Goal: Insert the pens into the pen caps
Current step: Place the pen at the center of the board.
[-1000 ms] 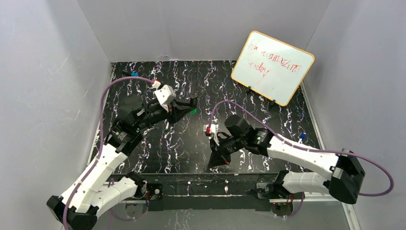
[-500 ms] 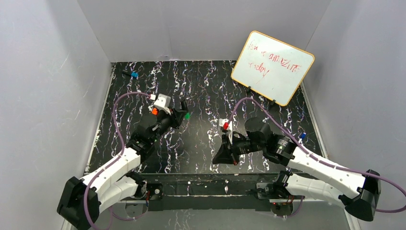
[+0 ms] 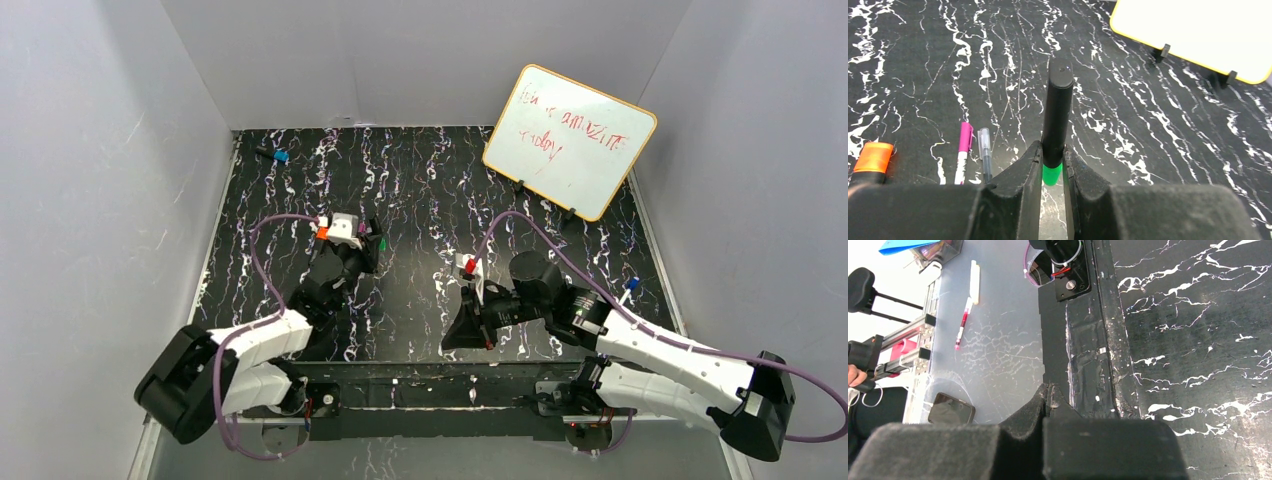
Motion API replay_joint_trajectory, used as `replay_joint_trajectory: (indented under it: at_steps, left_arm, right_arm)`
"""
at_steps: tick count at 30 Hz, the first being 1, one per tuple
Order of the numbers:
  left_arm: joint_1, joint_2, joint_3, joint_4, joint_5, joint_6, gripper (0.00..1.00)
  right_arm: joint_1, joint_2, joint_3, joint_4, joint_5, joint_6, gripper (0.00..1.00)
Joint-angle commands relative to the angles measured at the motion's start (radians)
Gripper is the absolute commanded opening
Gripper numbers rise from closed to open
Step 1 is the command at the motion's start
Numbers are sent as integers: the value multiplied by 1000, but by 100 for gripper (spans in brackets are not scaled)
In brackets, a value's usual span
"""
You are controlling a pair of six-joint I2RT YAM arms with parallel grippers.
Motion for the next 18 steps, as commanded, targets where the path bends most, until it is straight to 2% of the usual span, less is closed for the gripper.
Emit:
replay_joint_trajectory:
  at_steps: [1, 5, 12, 18]
  left_arm:
    - [-21, 97, -17, 195, -147, 73, 0]
    - [-36, 222, 9, 261, -209, 87, 0]
    - [-47, 372, 48, 366, -230, 75, 0]
    - [-74, 487, 13, 475, -271, 15, 0]
  right_arm:
    - [1, 8, -8, 81, -25, 16, 1]
    - [1, 14, -12, 85, -21, 12, 1]
    - [0, 18, -13, 79, -19, 8, 1]
    - [0, 23, -22, 88, -23, 10, 1]
